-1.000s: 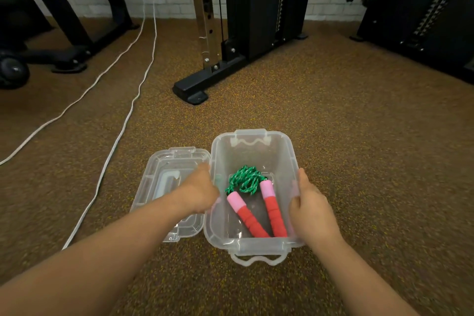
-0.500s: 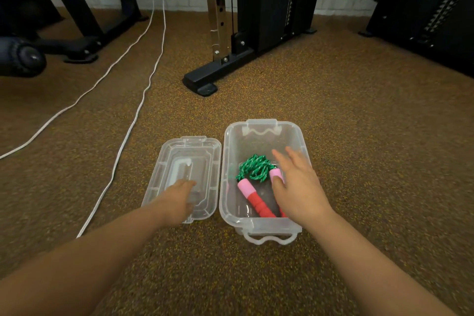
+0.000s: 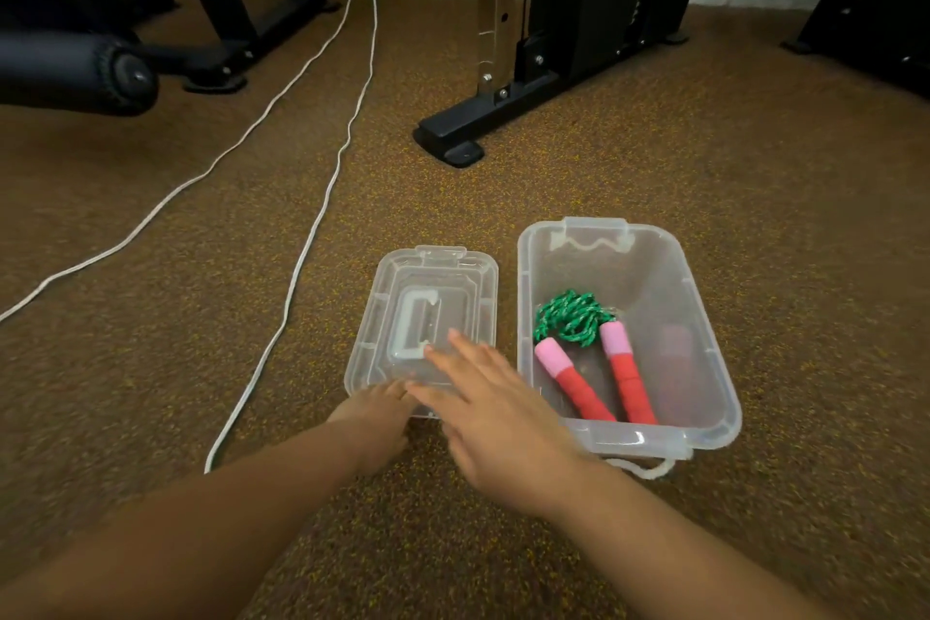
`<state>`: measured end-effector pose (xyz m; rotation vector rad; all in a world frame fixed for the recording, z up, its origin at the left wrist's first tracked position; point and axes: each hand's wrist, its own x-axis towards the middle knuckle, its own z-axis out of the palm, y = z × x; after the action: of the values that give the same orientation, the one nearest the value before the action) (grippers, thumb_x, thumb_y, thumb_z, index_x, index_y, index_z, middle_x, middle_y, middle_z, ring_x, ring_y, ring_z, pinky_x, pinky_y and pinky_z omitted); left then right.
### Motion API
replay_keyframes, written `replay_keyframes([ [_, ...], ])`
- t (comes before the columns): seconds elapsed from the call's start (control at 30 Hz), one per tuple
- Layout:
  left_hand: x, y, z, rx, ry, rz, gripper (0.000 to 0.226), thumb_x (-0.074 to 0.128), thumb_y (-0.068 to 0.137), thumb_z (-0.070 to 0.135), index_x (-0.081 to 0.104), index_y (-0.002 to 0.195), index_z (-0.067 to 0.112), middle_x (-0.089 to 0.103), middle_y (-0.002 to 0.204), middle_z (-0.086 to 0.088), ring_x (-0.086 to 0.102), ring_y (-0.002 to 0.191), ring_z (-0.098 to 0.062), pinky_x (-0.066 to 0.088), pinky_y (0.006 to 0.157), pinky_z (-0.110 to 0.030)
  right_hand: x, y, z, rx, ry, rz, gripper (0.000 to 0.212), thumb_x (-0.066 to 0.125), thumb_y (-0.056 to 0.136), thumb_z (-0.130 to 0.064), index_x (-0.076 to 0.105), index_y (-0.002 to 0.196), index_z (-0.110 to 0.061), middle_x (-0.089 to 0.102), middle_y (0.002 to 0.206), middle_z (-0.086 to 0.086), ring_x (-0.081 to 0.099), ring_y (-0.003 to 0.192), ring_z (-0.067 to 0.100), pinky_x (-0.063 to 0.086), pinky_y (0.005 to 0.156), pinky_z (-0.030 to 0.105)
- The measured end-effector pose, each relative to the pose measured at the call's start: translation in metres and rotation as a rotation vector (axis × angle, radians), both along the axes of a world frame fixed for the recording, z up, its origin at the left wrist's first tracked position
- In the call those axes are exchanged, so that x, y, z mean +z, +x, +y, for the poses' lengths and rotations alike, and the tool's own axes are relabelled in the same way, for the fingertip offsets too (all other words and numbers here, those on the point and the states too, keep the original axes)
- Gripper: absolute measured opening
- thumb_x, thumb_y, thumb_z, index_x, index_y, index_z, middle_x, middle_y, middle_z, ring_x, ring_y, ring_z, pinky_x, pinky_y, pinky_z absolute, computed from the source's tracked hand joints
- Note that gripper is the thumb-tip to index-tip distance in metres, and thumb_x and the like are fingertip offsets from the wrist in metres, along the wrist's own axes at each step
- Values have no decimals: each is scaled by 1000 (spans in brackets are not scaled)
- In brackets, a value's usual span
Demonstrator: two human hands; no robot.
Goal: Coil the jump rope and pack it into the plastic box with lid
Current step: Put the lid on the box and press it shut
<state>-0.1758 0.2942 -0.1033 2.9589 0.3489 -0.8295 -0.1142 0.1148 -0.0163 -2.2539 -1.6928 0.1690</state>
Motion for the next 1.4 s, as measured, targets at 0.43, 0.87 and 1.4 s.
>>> replay_keyframes([
  [0.43,-2,-3,10,-55,31,-149,57,53,86,9,33,139,18,41,140,-6,36,131,-26,25,112,-36,-55,-9,17,-194,-401,168,71,41,92,-10,1,152,-12,-4,162,8,-12,148,26,-3,121,40],
  [0.87,92,-4,22,-30,-224,-61,58,66,76,26,47,131,29,45,110,13,48,100,-8,45,90,-26,-66,-1,21,-226,-96,43,66,60,73,8,46,133,-17,52,130,8,44,129,30,25,116,40],
  [1.4,186,-13,95,455,-921,-490,63,86,48,45,68,106,26,72,109,7,67,102,-8,45,92,-29,75,51,7,-311,402,728,27,59,90,-17,59,114,-31,66,99,-13,60,81,-6,48,71,16],
])
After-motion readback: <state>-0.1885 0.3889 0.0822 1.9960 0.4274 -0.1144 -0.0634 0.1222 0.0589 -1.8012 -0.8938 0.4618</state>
